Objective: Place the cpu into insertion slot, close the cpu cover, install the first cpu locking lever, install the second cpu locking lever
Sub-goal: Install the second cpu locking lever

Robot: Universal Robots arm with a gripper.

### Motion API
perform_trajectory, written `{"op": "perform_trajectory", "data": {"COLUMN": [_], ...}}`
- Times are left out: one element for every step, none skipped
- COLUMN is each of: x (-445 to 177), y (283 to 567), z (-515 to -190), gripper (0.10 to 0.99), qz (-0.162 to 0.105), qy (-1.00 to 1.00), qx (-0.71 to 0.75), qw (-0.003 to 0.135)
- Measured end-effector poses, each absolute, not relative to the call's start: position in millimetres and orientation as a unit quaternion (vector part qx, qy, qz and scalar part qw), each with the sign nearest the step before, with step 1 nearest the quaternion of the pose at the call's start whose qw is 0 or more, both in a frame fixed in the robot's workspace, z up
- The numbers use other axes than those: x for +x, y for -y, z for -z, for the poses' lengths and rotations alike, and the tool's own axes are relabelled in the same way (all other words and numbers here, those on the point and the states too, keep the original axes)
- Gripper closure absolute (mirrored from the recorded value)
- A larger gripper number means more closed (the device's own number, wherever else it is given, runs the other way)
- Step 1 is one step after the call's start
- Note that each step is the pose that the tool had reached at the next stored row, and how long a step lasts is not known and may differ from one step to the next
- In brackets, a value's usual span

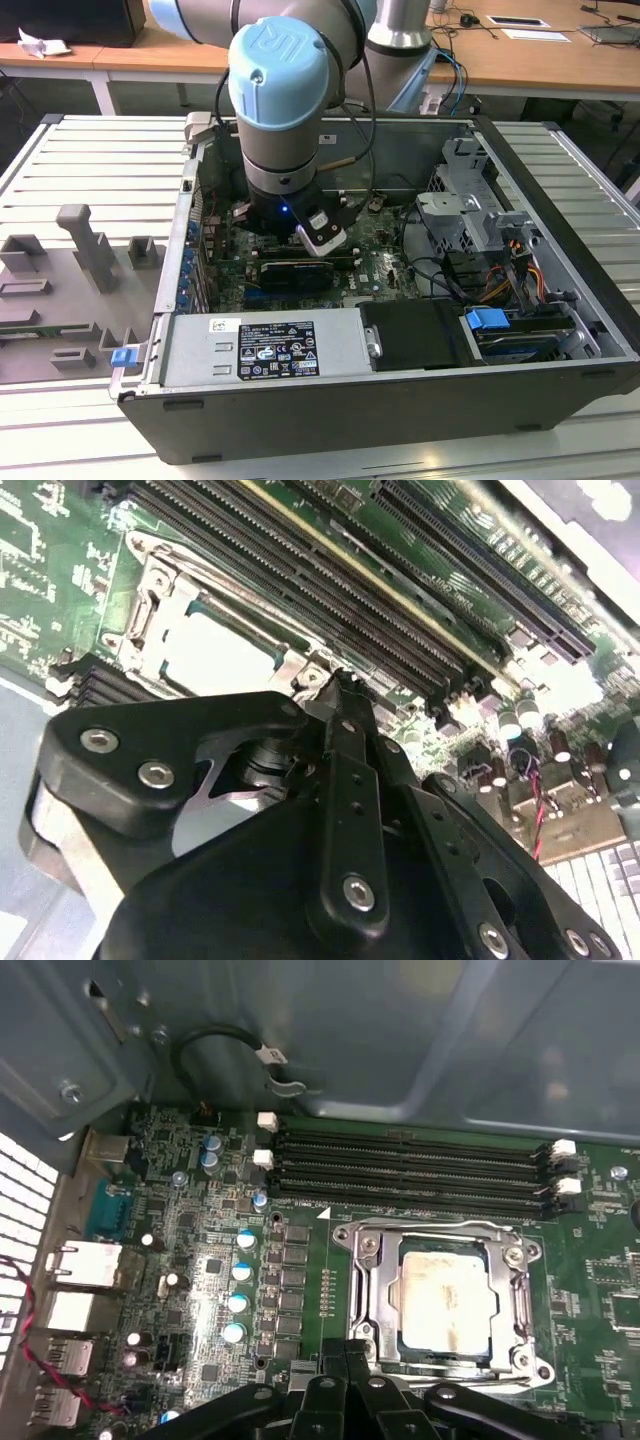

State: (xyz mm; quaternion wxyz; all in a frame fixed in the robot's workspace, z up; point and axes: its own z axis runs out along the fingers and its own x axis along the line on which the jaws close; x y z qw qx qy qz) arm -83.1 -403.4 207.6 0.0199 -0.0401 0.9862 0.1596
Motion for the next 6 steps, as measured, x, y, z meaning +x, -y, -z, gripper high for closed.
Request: {"op": "perform_trajectory", "data": {"x": [-83.2, -83.2, -83.2, -83.1, -83.1, -83.1], "y": [403.4, 403.4, 403.4, 403.3, 403.3, 403.3], "z": [-209.2, -211.1, -212.1, -212.9, -212.9, -213.0], "gripper": [0.98, 0.98, 0.98, 0.98, 0.98, 0.98], "qz": [-0.16, -0.16, -0.16, -0.16, -0.16, -0.16], "qy": [-0.986, -0.986, -0.986, -0.986, -0.986, -0.986], "qx": [-0.04, -0.04, -0.04, -0.04, -0.04, -0.04], "qw": [0.02, 0.02, 0.02, 0.02, 0.02, 0.02]}}
